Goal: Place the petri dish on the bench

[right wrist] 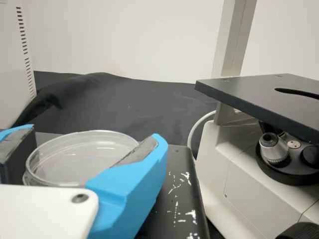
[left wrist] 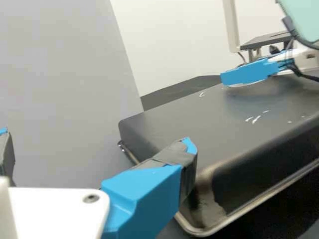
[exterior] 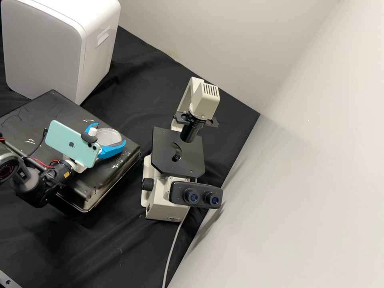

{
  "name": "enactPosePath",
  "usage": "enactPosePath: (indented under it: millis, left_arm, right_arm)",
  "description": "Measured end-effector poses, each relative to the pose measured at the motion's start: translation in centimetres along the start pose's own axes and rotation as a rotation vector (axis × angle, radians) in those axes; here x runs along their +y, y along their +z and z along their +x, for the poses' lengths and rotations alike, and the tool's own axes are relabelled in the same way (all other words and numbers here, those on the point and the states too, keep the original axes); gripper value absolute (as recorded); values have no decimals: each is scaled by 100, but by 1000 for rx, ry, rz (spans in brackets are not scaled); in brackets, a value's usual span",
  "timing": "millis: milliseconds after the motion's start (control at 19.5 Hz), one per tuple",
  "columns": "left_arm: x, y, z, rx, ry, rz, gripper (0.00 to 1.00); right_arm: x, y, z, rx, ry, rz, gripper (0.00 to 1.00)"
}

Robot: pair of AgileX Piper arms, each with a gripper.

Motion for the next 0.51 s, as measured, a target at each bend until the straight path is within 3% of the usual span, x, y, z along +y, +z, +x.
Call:
enactPosePath:
  millis: [308,513]
  left_arm:
    - [0,0,0,0,0,0,100]
    - [47,-10,-17,-1,24,-18,100]
  right_arm:
    - [1,-2,0,2,1,-13,100]
    - [0,-1,0,1,0,-13,100]
